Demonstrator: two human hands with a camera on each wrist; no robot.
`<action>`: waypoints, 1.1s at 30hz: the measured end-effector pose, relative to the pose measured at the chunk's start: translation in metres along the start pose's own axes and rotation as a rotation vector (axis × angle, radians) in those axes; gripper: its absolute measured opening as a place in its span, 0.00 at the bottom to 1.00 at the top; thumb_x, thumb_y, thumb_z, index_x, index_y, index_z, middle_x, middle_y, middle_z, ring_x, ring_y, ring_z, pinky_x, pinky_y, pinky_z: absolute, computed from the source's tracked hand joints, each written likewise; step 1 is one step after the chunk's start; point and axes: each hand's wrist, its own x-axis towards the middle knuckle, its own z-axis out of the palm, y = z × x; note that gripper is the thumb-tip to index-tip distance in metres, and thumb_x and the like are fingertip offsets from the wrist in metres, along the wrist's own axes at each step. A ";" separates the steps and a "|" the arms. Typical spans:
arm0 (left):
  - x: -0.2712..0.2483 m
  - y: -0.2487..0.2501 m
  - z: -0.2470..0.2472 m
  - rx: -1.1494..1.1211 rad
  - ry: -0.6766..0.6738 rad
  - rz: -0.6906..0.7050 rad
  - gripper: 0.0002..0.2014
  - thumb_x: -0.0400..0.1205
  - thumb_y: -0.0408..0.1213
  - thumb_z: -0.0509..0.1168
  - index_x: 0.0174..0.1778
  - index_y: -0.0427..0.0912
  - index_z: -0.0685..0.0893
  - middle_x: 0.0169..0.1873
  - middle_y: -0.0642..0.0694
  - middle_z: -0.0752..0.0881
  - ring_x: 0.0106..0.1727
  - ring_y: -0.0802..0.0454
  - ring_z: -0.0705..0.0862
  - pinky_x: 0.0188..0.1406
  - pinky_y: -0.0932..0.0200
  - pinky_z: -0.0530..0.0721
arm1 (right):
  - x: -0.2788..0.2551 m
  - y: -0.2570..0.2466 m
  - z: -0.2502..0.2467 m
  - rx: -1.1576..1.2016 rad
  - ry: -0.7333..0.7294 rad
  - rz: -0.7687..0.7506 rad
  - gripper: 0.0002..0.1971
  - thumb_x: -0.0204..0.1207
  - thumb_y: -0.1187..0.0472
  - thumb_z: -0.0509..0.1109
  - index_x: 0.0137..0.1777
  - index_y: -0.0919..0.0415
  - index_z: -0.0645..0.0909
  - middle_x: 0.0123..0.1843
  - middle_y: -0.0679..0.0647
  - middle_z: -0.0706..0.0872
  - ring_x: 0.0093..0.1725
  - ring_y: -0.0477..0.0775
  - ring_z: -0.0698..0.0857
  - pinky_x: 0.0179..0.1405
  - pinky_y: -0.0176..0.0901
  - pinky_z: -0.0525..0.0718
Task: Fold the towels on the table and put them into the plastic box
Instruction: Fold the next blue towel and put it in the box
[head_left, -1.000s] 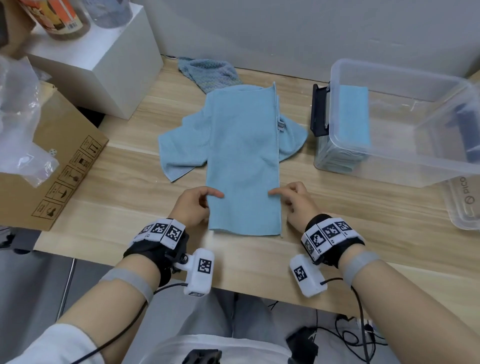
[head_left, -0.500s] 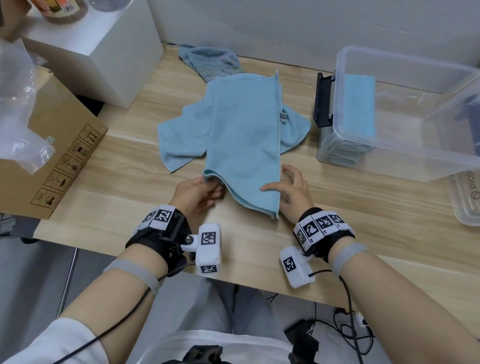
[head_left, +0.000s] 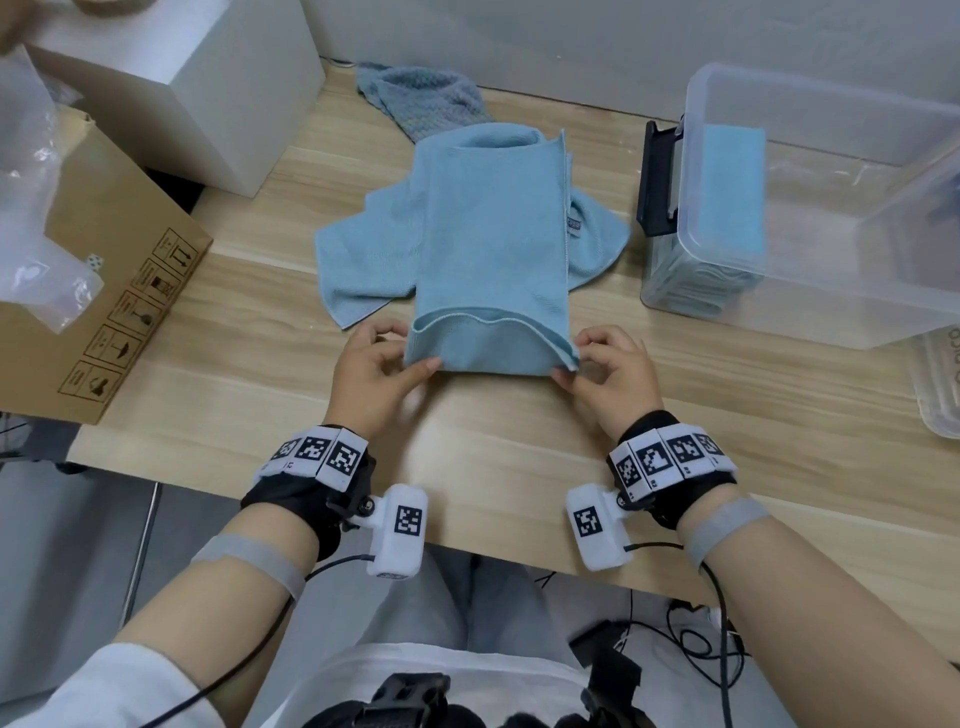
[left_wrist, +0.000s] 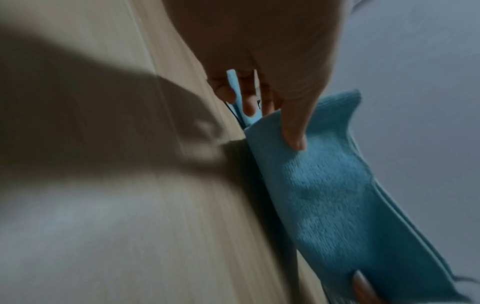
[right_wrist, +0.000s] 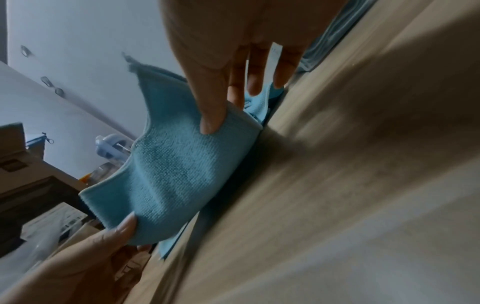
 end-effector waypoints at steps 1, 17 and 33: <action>0.001 0.002 -0.001 -0.020 -0.019 0.023 0.05 0.71 0.33 0.74 0.43 0.42 0.89 0.45 0.62 0.77 0.47 0.70 0.76 0.47 0.77 0.73 | 0.001 -0.002 -0.002 0.014 0.000 -0.007 0.06 0.63 0.64 0.79 0.39 0.61 0.87 0.44 0.46 0.81 0.51 0.50 0.75 0.52 0.23 0.68; 0.015 -0.012 0.006 0.053 -0.123 -0.381 0.19 0.72 0.42 0.73 0.20 0.43 0.72 0.19 0.48 0.73 0.24 0.52 0.68 0.24 0.60 0.64 | 0.023 0.002 0.007 -0.101 -0.162 0.430 0.11 0.67 0.54 0.74 0.29 0.57 0.79 0.24 0.47 0.76 0.32 0.50 0.76 0.37 0.38 0.72; 0.035 -0.029 0.000 0.147 -0.217 0.103 0.15 0.75 0.26 0.69 0.50 0.50 0.86 0.40 0.58 0.74 0.34 0.67 0.74 0.44 0.75 0.72 | 0.034 0.005 0.007 -0.229 -0.296 0.111 0.13 0.73 0.64 0.69 0.55 0.50 0.84 0.39 0.41 0.67 0.45 0.49 0.74 0.51 0.39 0.73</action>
